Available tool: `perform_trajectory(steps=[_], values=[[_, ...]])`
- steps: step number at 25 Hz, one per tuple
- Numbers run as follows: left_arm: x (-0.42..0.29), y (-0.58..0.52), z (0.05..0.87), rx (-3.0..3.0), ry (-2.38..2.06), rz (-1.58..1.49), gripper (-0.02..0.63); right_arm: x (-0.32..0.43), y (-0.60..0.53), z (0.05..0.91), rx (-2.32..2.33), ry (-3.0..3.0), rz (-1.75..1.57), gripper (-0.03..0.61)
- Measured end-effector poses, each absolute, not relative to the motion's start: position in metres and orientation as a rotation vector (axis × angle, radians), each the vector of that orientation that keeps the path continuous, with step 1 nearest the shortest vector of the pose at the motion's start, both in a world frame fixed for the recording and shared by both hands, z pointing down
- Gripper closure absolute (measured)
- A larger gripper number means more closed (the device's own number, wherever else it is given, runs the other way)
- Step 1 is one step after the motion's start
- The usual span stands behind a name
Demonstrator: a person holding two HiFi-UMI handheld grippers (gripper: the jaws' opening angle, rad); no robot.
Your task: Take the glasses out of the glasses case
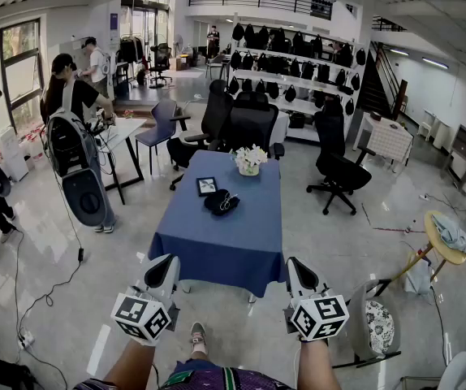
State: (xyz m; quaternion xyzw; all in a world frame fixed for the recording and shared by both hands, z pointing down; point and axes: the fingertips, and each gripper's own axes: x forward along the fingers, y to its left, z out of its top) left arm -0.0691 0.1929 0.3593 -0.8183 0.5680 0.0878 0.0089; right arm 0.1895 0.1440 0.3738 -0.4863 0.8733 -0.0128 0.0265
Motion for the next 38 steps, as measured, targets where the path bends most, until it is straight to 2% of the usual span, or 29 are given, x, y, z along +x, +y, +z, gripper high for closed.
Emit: perform_trajectory(steps=[19, 38], values=[[-0.066, 0.195, 0.357, -2.546, 1.778, 0.243, 0.597, 0.189, 0.149, 0.372, -1.467, 2.694, -0.02, 0.575], [-0.089, 0.16, 0.375, -2.586, 1.866, 0.266, 0.597, 0.171, 0.106, 0.386, -1.419, 2.751, -0.096, 0.575]])
